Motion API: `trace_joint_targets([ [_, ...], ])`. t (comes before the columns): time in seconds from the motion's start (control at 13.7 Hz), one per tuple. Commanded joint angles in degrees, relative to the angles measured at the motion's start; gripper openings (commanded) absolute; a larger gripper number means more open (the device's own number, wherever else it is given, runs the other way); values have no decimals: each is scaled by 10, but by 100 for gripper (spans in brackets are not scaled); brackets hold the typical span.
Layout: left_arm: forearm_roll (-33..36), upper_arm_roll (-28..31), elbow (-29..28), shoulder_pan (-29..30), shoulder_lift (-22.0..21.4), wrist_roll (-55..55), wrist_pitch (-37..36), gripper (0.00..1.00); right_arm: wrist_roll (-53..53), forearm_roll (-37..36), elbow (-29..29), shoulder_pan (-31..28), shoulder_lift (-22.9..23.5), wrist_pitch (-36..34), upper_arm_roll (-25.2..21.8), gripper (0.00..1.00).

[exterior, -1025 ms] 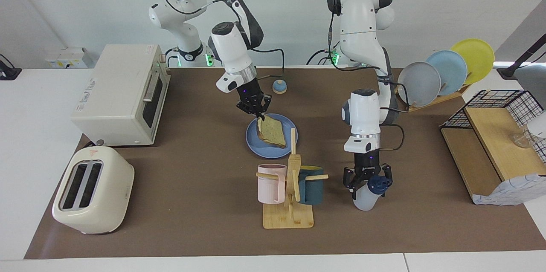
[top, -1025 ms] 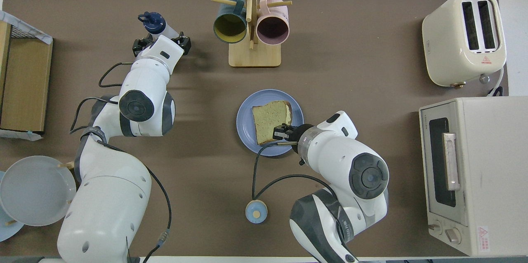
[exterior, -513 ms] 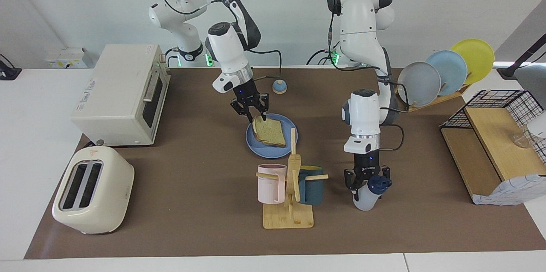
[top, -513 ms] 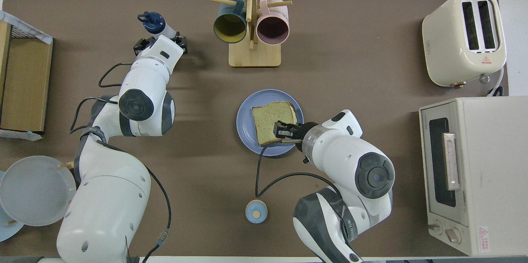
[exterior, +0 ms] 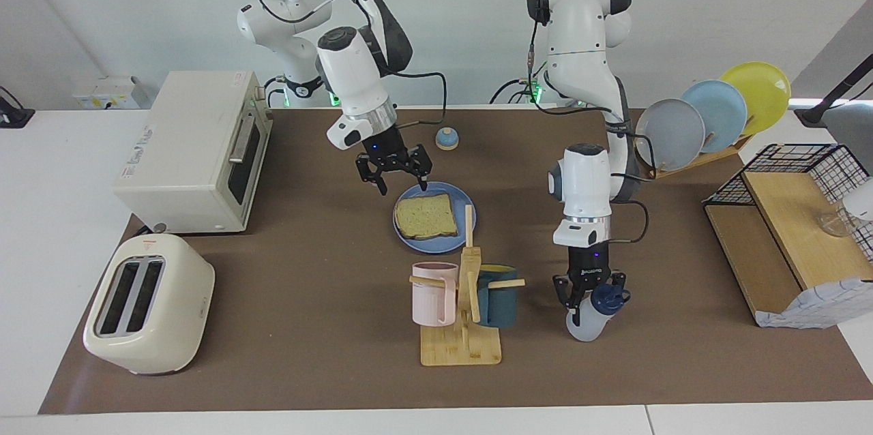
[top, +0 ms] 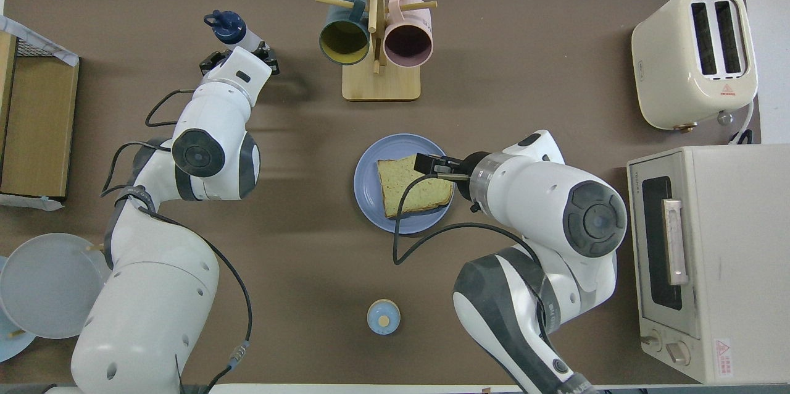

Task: Put bread on plate and add seasoning
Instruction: 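Withdraw the right gripper while the left gripper grasps and lifts the bottle, then bring the bottle toward the plate while the right gripper reaches its cap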

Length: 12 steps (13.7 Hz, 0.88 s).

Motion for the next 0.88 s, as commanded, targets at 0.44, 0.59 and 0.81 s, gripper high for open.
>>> trace_joint_targets([
  [0.44,47,-7,-95,-14,-350,375,-498,0,-11,10,128,-13,15,-113,5,100],
  [0.59,76,-12,-96,-29,-393,434,-587,0,-10,11,239,-34,44,-263,3,100],
  [0.81,81,-19,-95,-51,-442,540,-725,0,1,72,330,-54,67,-395,-1,100],
])
